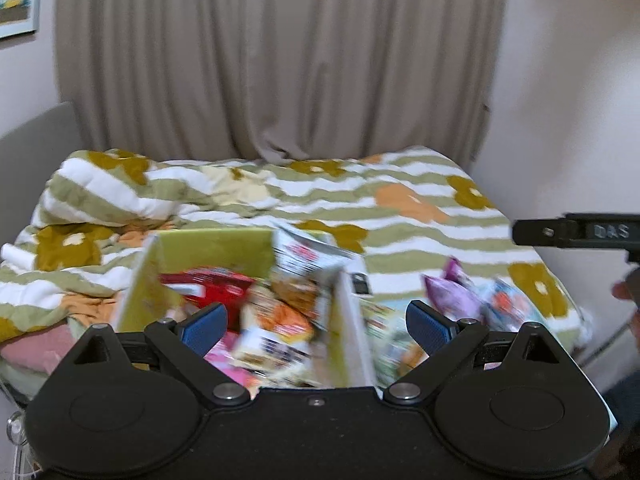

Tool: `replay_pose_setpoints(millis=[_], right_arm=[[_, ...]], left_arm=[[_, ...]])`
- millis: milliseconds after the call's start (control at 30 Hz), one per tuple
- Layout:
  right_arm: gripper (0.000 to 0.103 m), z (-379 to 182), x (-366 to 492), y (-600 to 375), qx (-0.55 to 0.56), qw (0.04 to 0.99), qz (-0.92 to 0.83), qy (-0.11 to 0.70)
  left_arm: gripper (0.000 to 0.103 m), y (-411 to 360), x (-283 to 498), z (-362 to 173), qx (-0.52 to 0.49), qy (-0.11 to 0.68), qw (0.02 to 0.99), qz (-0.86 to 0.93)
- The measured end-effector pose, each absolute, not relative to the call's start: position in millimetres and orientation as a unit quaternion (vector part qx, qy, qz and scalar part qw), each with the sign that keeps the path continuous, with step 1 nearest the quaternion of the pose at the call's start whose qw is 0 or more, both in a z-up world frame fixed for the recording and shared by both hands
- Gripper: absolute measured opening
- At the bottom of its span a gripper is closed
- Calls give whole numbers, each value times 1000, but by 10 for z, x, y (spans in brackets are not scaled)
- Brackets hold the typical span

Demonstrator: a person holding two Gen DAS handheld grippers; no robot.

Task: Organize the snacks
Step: 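Move both tools back over the remaining snack bags, then grasp the gold Pillows bag with left tool while right grasps pink rice-cracker bag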

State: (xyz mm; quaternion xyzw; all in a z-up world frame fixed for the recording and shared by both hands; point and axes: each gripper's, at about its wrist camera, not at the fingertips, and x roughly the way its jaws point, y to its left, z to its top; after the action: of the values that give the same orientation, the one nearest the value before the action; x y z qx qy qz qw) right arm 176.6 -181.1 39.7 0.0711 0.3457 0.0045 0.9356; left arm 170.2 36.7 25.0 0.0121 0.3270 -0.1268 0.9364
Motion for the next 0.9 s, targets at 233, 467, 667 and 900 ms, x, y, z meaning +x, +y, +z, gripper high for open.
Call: replay_pose_setpoints(millis=[233,467,667,900], right_arm=[[103,99,1522,-2317,62,921,14,384],[103,-303,1435,-2690,71,901,28,426],[103,-712,1464,-2846,52,888,39,455],[103,-1140,1535,-2941,30,878,50,476]], left_arm=[[98,-236,1370,-32,93,336,922,-167],[97,-714,1154,-485,198,372,884,-204],[94,-1084,1090,-899,299,394,837,-234],[87,-1299,1206,-1311,368,418,791,-253]])
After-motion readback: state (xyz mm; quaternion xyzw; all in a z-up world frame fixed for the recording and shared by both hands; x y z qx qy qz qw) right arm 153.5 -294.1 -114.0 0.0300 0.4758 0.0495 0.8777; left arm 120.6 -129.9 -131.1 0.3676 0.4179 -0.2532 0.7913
